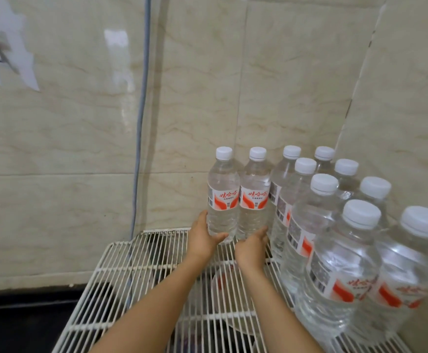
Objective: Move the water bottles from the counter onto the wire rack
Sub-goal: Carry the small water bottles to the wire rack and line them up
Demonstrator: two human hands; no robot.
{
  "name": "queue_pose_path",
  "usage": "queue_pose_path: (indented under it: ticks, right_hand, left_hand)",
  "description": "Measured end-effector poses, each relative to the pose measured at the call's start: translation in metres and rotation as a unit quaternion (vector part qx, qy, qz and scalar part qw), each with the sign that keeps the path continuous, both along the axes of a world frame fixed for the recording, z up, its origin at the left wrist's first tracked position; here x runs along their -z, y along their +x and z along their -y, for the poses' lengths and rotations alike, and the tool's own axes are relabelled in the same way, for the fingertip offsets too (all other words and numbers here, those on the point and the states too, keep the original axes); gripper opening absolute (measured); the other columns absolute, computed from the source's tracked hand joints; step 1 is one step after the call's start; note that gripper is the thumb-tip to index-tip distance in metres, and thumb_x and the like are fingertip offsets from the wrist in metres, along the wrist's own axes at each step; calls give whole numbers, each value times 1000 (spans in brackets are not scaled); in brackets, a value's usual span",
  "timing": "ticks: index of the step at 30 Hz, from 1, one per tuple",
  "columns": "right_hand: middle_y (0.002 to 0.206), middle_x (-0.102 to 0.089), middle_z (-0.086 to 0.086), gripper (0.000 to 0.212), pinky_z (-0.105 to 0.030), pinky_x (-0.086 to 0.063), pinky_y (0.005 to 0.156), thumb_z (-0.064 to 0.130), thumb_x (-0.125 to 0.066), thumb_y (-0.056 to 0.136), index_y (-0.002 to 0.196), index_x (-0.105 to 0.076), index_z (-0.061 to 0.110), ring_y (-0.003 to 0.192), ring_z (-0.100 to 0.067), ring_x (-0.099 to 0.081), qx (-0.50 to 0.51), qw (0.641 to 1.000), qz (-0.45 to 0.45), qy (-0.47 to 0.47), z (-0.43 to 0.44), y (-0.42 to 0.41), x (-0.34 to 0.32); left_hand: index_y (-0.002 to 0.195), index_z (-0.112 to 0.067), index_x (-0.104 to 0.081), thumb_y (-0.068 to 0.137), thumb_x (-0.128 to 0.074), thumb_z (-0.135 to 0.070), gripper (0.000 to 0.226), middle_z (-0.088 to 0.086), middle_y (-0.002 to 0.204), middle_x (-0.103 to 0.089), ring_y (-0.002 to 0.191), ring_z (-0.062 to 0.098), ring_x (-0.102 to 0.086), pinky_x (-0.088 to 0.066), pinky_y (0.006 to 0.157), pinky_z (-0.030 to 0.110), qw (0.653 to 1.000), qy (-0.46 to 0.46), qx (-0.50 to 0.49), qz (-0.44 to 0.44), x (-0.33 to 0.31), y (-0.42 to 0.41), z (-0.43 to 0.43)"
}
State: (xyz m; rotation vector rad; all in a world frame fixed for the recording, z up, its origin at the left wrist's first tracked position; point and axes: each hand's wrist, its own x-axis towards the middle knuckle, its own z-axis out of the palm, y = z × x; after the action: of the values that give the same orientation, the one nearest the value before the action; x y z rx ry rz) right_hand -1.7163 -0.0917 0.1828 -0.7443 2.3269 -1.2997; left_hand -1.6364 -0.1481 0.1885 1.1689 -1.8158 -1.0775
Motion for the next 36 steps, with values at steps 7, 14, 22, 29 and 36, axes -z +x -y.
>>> queue_pose_path:
  ticks: [7,14,22,29,36]
  right_hand:
    - [151,-21,-23,75,-17,-46,64,6,-45,93,146,7,1,102,-20,-56,-76,997,-16,24,-23,5,-18]
    - [147,-33,-7,60,-24,-44,80,1,-45,88,143,-25,14,116,-22,-50,-225,964,-140,24,-100,18,-41]
    - [145,-36,-8,61,-40,-42,99,12,-48,88,144,-22,17,120,-28,-49,-265,940,-209,54,-140,57,-53]
    - [143,-39,-11,44,-31,-34,104,21,-45,94,137,-40,10,128,-25,-42,-264,917,-277,116,-144,82,-43]
    - [139,-42,-10,53,-36,-33,105,38,-52,91,137,-41,15,127,-26,-40,-373,847,-366,94,-190,135,-45]
  left_hand:
    - [124,-19,-45,75,-74,-18,57,7,121,-57,113,26,-54,-46,96,42,999,10,-7,32,-3,4,-7]
    - [145,-15,-24,76,-73,-33,86,13,146,-38,136,33,-33,-33,110,46,985,-8,5,173,-9,40,-21]
    - [136,-11,-39,86,-61,-32,58,16,135,-50,126,32,-44,-39,103,41,963,-100,14,250,-25,111,-42]
    - [138,-15,-39,89,-58,-29,54,7,139,-47,129,23,-41,-34,106,34,955,-171,31,242,-31,207,-81]
    - [137,-12,-38,93,-52,-32,51,11,138,-47,128,27,-39,-31,104,36,942,-176,-54,279,-39,270,-171]
